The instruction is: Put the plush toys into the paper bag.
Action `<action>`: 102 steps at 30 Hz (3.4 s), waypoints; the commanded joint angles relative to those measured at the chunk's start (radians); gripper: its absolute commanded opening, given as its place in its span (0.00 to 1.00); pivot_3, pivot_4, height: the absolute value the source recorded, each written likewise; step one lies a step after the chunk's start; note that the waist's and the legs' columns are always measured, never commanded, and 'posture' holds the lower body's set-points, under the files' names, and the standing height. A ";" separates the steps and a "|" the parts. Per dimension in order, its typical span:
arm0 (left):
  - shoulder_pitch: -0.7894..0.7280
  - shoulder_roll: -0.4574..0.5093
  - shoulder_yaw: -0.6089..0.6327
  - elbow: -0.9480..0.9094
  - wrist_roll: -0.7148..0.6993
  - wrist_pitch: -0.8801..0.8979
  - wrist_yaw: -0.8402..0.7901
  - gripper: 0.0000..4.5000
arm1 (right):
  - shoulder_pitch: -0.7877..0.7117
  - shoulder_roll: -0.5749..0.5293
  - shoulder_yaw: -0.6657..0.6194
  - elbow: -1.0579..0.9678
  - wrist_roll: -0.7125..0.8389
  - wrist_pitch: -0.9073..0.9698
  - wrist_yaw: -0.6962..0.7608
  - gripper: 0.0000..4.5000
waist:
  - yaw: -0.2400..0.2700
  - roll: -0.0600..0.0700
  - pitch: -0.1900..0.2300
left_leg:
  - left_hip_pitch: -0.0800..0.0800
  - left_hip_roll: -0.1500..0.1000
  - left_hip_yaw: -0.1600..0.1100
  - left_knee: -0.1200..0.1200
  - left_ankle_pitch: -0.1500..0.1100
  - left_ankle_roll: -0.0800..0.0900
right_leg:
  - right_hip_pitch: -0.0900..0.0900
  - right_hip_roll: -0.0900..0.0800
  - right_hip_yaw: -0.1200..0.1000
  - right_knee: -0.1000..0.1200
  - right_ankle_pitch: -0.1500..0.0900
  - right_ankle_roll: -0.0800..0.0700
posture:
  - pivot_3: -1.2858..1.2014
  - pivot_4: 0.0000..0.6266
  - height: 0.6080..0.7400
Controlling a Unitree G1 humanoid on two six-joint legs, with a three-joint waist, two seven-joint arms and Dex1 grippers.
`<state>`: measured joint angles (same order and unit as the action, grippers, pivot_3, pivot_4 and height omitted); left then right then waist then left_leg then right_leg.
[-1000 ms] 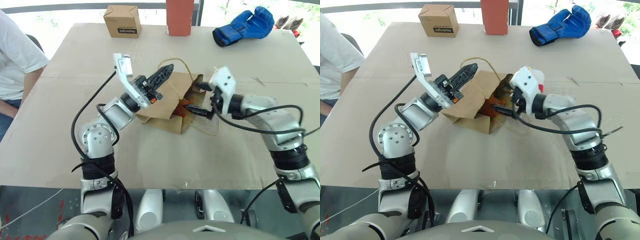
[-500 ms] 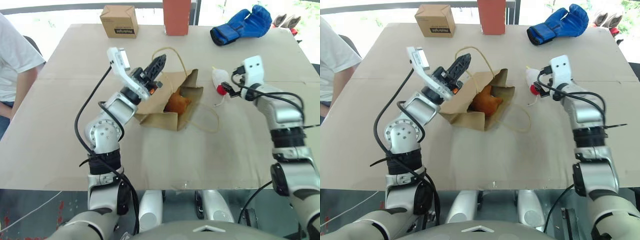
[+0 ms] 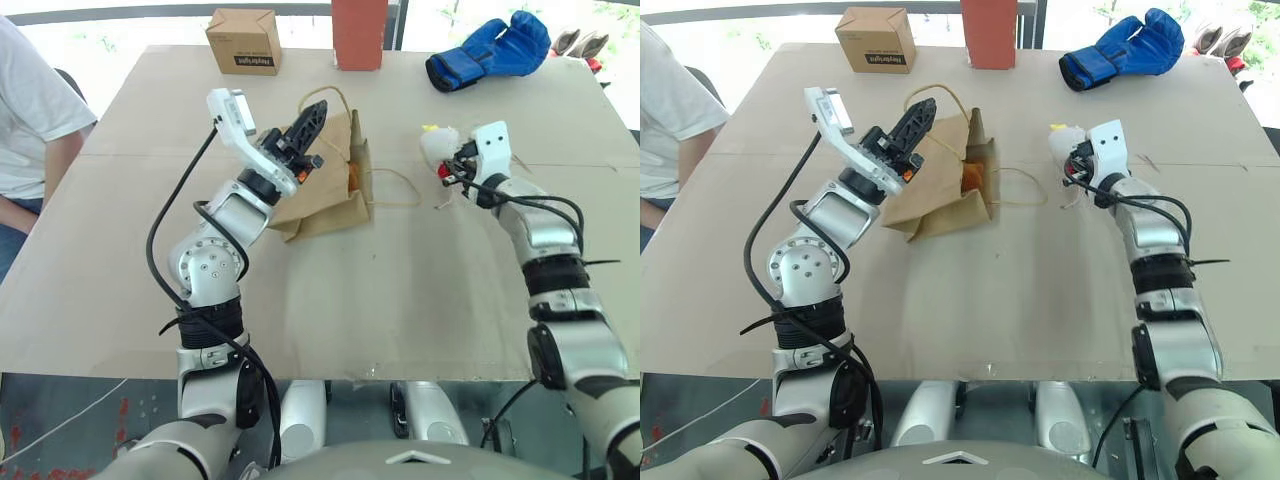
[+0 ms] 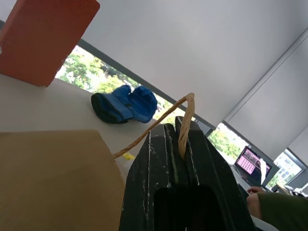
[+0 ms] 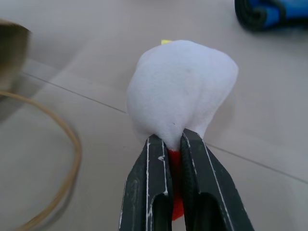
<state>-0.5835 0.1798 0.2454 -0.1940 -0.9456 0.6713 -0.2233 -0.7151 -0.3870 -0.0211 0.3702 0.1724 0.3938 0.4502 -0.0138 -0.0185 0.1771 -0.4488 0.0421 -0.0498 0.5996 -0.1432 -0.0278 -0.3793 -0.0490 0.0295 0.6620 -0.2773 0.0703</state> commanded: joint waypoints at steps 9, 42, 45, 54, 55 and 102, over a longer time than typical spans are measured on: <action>-0.060 0.076 -0.012 0.014 -0.140 0.107 -0.180 0.00 | 0.177 -0.263 0.059 -0.730 0.118 0.163 0.261 0.01 | -0.003 0.000 0.000 | 0.001 0.000 0.000 0.000 0.000 0.000 | 0.000 0.000 0.000 0.000 0.000 0.000 | 0.52 0.24 1.00; -0.054 0.065 -0.054 -0.022 -0.180 0.176 -0.255 0.00 | -0.003 -0.044 0.425 -0.393 -0.193 -0.051 0.420 0.01 | 0.004 -0.001 0.001 | 0.000 0.000 -0.002 0.001 0.001 -0.001 | 0.001 0.000 -0.002 0.000 0.000 0.000 | 0.52 0.24 1.00; -0.048 0.045 -0.061 -0.025 -0.189 0.169 -0.255 0.00 | 0.011 -0.037 0.468 -0.428 -0.198 -0.041 0.459 0.01 | 0.001 -0.001 0.001 | 0.000 0.000 -0.003 0.001 0.001 -0.001 | 0.001 0.000 -0.002 0.000 0.000 0.000 | 0.52 0.24 1.00; 0.007 0.001 -0.047 -0.064 -0.303 0.222 -0.169 0.00 | -0.038 0.149 0.420 -0.222 -0.171 -0.097 0.391 0.14 | -0.004 -0.001 0.001 | 0.001 0.000 -0.004 0.001 0.001 -0.002 | 0.001 0.000 -0.002 0.001 0.000 0.000 | 0.52 0.24 1.00; 0.016 -0.004 -0.041 -0.069 -0.335 0.231 -0.147 0.00 | -0.027 0.149 0.429 -0.194 -0.178 -0.136 0.404 0.20 | -0.003 -0.001 0.001 | 0.001 0.000 -0.004 0.001 0.001 -0.002 | 0.001 0.000 -0.002 0.001 0.000 0.000 | 0.52 0.24 1.00; -0.028 0.169 0.072 0.029 -0.340 0.143 -0.293 0.00 | 0.465 0.108 -0.007 -0.753 0.427 0.598 0.266 0.02 | -0.001 -0.002 0.000 | 0.000 -0.001 -0.006 0.000 0.001 -0.002 | 0.001 0.000 -0.003 0.000 0.000 0.000 | 0.52 0.24 1.00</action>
<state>-0.6090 0.3467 0.3062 -0.1199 -1.2788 0.8344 -0.5156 -0.2450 -0.2821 -0.0024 -0.3366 0.5497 0.9896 0.7101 -0.0147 -0.0201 0.1773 -0.4483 0.0416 -0.0559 0.6001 -0.1419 -0.0301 -0.3780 -0.0486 0.0261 0.6625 -0.2776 0.0700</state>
